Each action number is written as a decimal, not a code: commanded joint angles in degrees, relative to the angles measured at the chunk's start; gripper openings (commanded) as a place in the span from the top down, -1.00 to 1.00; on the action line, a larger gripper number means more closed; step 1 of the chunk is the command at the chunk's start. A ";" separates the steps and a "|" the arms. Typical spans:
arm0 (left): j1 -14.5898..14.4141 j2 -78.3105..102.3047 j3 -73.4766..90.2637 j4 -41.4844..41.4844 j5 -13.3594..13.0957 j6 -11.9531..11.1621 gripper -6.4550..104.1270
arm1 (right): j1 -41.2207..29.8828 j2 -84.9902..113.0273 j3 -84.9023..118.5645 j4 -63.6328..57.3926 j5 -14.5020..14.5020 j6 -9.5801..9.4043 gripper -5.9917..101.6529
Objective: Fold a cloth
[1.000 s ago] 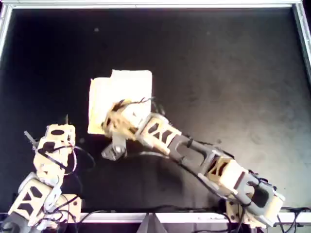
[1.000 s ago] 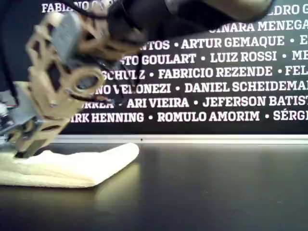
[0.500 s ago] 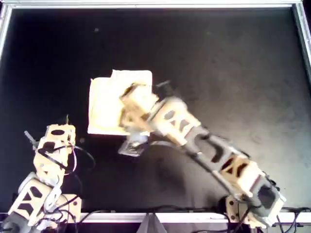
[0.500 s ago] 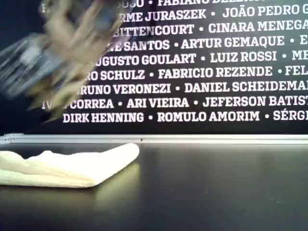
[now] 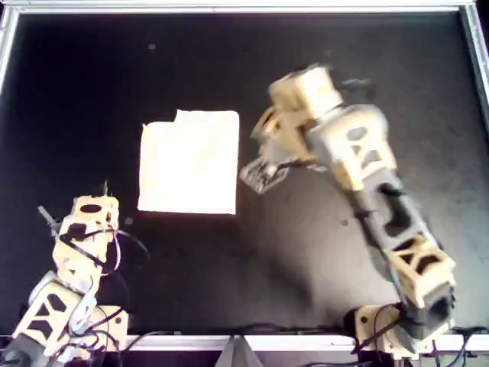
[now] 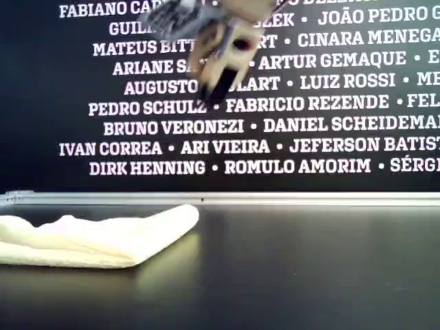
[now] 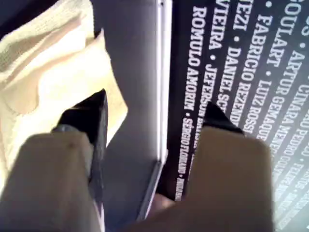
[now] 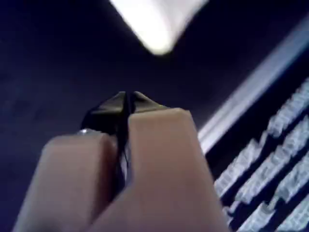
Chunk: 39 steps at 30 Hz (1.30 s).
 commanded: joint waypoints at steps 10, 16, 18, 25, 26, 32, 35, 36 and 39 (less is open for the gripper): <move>0.18 0.88 -1.67 -0.62 -0.62 0.44 -0.38 | -4.66 48.78 47.20 0.44 3.78 15.29 0.88; 0.18 0.88 -0.44 -0.62 0.26 0.53 -0.38 | -12.39 76.29 76.46 -8.35 12.83 15.03 0.87; 0.70 0.97 -0.44 -0.62 0.26 0.53 -0.38 | -14.33 82.09 84.02 -16.96 12.83 15.03 0.87; 16.26 0.97 -0.44 -0.53 6.42 7.56 -0.36 | -16.79 94.39 112.94 -53.44 13.80 14.94 0.86; 17.93 0.97 -0.44 -0.53 8.00 7.56 -0.36 | -17.58 94.92 117.16 -58.36 13.80 14.94 0.86; 25.14 0.97 -0.44 -0.44 16.35 7.29 -0.36 | -25.75 99.40 139.22 -85.34 12.83 15.12 0.86; 28.48 0.97 -0.44 2.02 19.69 7.29 -0.36 | -28.21 110.65 151.08 -92.29 13.54 15.12 0.88; 29.09 0.97 -0.44 4.48 20.48 7.38 -0.36 | -28.74 114.08 153.37 -92.46 12.83 15.12 0.88; 29.36 1.05 -0.44 14.15 21.97 8.00 -0.35 | -30.67 119.79 153.02 -91.23 12.83 15.12 0.88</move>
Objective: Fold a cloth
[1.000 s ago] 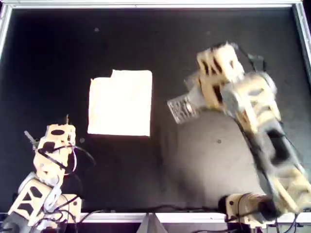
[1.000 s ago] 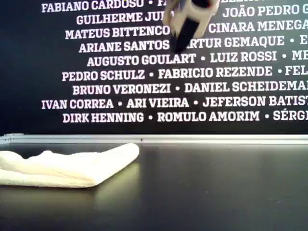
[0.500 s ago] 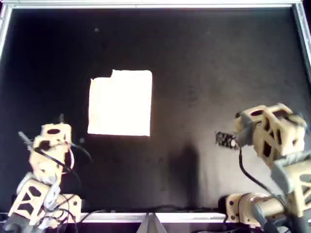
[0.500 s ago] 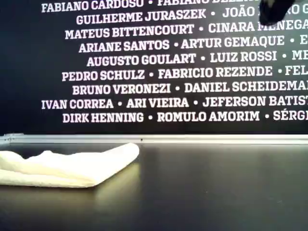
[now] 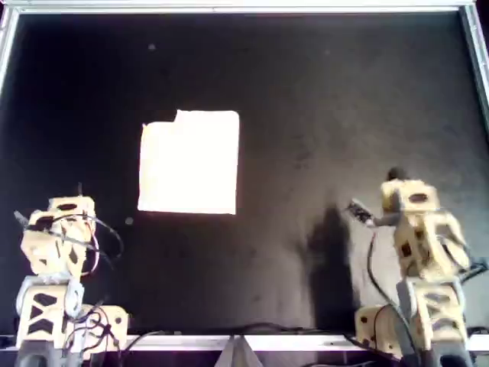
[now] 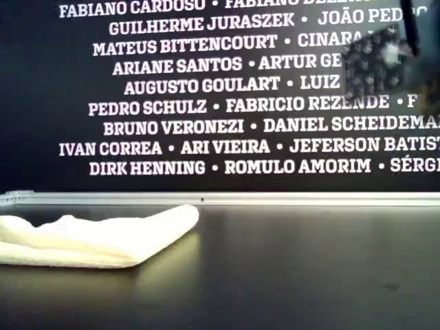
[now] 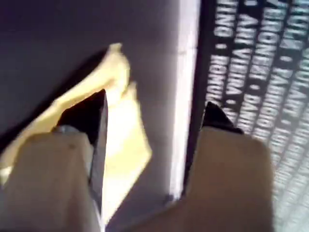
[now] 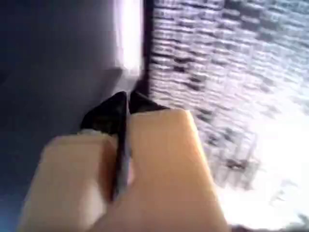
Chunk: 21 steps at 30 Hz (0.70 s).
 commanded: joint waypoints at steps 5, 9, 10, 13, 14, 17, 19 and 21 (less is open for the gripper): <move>1.76 1.05 -0.62 20.21 1.49 0.18 -0.34 | -3.69 4.22 1.23 2.46 0.09 0.26 0.88; 1.76 1.14 -0.62 23.29 0.70 0.09 -0.14 | -3.69 4.04 1.32 18.28 -0.35 0.26 0.88; 1.76 1.14 -0.62 23.29 0.70 0.09 -0.04 | -3.69 4.66 1.32 23.03 -0.35 0.18 0.88; 1.85 1.14 -0.62 23.29 0.70 0.09 0.32 | -3.69 4.92 1.32 34.72 0.18 0.18 0.88; 1.85 1.14 -0.62 23.29 0.88 0.00 0.46 | -3.78 5.01 1.32 37.27 0.53 0.18 0.88; 1.85 1.14 -0.62 23.20 1.41 0.00 0.86 | -3.78 5.01 1.32 43.24 0.62 0.18 0.88; 1.85 1.14 -0.62 23.20 1.49 0.00 0.96 | -3.78 5.01 1.32 44.56 0.62 0.18 0.88; 1.85 1.14 -0.62 23.20 1.49 0.00 0.91 | -3.78 5.01 1.32 44.56 0.62 0.18 0.88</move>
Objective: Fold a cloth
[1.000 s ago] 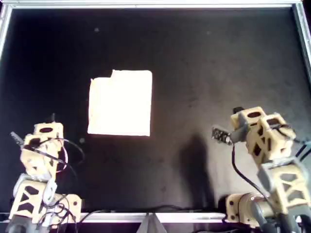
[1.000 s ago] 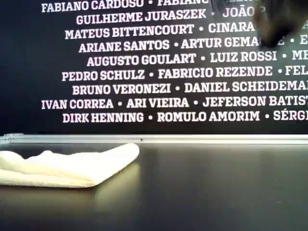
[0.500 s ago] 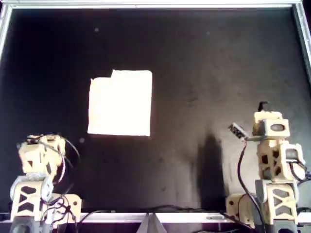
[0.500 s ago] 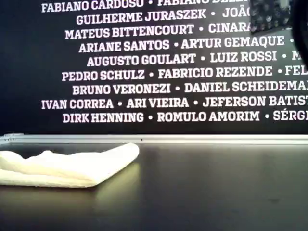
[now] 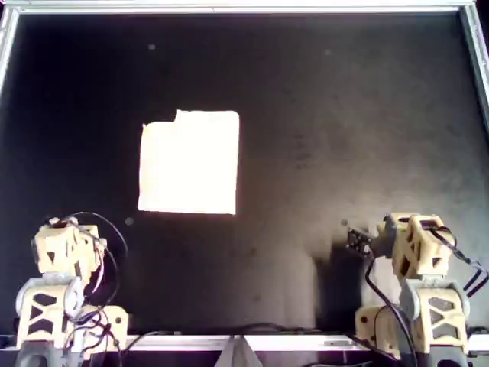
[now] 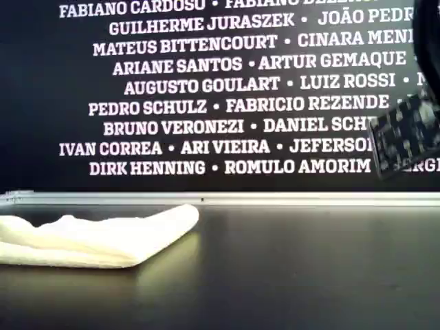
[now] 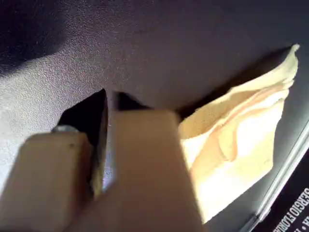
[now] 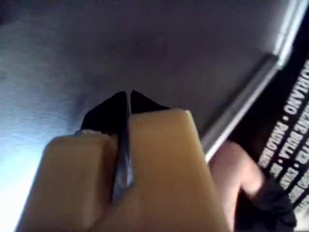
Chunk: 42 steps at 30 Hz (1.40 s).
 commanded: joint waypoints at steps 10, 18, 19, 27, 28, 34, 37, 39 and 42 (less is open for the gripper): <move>0.44 0.62 -0.62 0.00 0.26 0.44 0.87 | 0.88 1.05 0.70 1.58 -0.62 0.62 0.88; 0.44 0.53 -0.62 0.00 0.26 0.44 0.86 | 0.79 1.05 0.70 1.58 -0.53 0.70 0.88; 0.44 0.53 -0.62 0.00 0.26 0.44 0.86 | 0.79 1.05 0.70 1.58 -0.53 0.70 0.88; 0.44 0.53 -0.62 0.00 0.26 0.44 0.86 | 0.79 1.05 0.70 1.58 -0.53 0.70 0.88; 0.44 0.53 -0.62 0.00 0.26 0.44 0.86 | 0.79 1.05 0.70 1.58 -0.53 0.70 0.88; 0.44 0.53 -0.62 0.00 0.26 0.53 0.86 | 0.79 1.05 0.70 1.58 -0.53 0.70 0.88; 0.44 0.53 -0.62 0.00 0.26 0.53 0.86 | 0.79 1.05 0.70 1.58 -0.53 0.70 0.88; 0.44 0.53 -0.62 0.00 0.26 0.53 0.86 | 0.79 1.05 0.70 1.58 -0.53 0.70 0.88; 0.44 0.53 -0.62 0.00 0.26 0.53 0.86 | 0.79 1.05 0.70 1.58 -0.53 0.70 0.88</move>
